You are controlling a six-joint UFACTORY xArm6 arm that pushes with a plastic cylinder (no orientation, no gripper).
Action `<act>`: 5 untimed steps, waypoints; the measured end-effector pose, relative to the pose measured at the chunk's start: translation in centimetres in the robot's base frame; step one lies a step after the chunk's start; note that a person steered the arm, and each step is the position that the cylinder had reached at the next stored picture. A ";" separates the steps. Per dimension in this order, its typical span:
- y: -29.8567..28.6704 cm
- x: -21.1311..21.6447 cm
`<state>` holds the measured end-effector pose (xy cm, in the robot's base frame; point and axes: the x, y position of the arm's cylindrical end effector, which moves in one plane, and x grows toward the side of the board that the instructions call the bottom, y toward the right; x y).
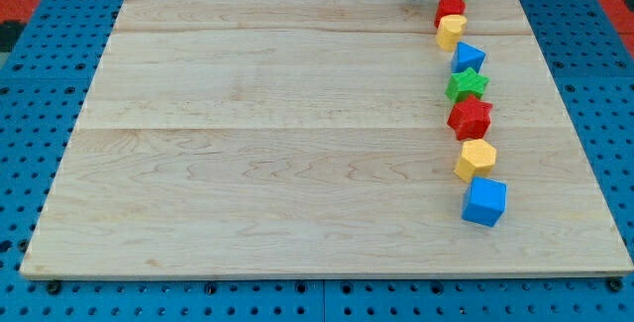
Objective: Push the red circle slightly towards left
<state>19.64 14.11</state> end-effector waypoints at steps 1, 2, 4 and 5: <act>0.0 0.0; 0.0 0.8; -4.9 8.1; -7.5 13.3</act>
<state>32.92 6.60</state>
